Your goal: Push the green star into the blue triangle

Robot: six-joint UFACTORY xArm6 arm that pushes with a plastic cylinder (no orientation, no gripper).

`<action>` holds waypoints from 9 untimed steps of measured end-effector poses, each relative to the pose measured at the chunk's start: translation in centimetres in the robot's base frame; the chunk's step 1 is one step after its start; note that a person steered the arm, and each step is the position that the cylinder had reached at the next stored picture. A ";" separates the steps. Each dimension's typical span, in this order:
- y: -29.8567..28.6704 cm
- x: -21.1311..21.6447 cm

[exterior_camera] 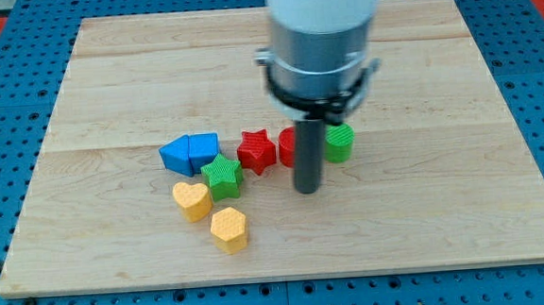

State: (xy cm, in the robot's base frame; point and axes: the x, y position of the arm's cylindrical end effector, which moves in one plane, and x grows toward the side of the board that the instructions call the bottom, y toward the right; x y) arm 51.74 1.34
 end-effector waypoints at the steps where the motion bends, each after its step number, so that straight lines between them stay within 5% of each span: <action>1: -5.6 -0.5; 3: -14.8 -0.7; 7: -10.4 -1.4; 9: -13.2 -0.1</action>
State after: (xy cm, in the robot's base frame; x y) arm 51.65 -11.90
